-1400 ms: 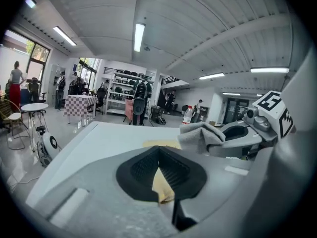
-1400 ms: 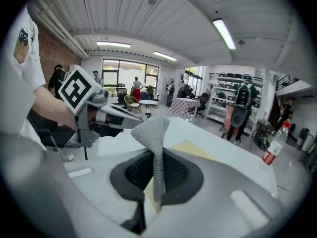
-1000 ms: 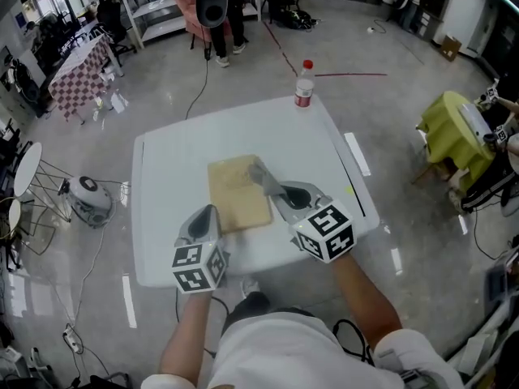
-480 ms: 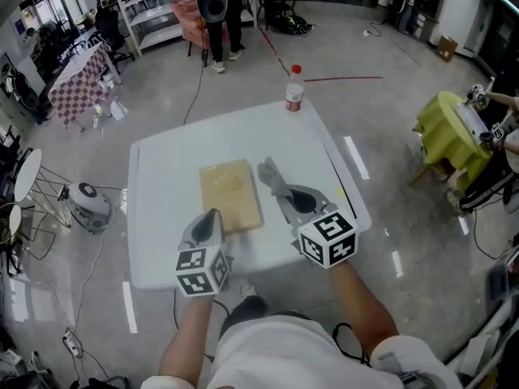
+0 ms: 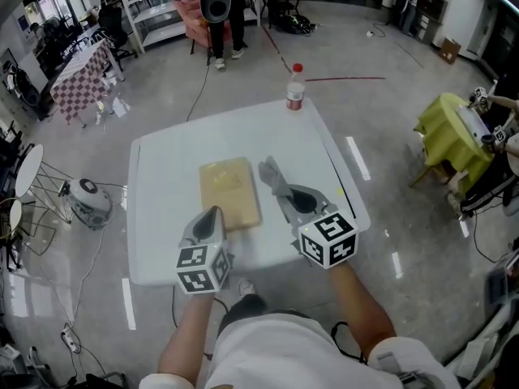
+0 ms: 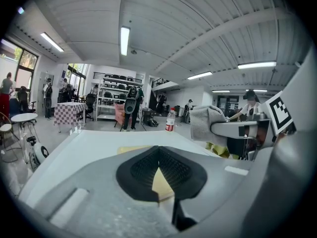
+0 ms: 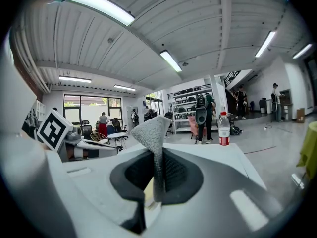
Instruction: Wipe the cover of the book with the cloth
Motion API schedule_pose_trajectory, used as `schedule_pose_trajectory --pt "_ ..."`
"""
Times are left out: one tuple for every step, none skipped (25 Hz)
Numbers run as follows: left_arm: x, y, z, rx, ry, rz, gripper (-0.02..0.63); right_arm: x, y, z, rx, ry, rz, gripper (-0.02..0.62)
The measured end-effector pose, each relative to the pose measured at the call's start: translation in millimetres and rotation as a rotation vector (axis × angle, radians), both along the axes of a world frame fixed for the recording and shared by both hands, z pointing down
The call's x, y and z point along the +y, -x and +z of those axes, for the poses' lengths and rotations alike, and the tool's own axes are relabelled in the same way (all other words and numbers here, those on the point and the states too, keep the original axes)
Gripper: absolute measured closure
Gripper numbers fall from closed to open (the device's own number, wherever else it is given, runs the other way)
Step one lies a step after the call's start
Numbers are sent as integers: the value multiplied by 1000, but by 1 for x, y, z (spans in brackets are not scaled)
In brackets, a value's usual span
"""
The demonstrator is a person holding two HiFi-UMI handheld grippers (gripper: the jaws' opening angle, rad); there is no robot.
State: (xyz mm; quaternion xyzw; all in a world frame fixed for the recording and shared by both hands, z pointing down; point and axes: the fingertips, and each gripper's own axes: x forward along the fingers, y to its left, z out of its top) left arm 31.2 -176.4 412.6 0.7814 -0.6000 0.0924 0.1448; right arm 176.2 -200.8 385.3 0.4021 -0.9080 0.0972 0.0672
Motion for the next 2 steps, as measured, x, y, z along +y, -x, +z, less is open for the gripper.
schedule_pose_trajectory --pt "0 0 0 0 0 0 600 0 1 0 0 0 -2 578" --pt "0 -1 0 0 1 0 600 0 1 0 0 0 -3 579"
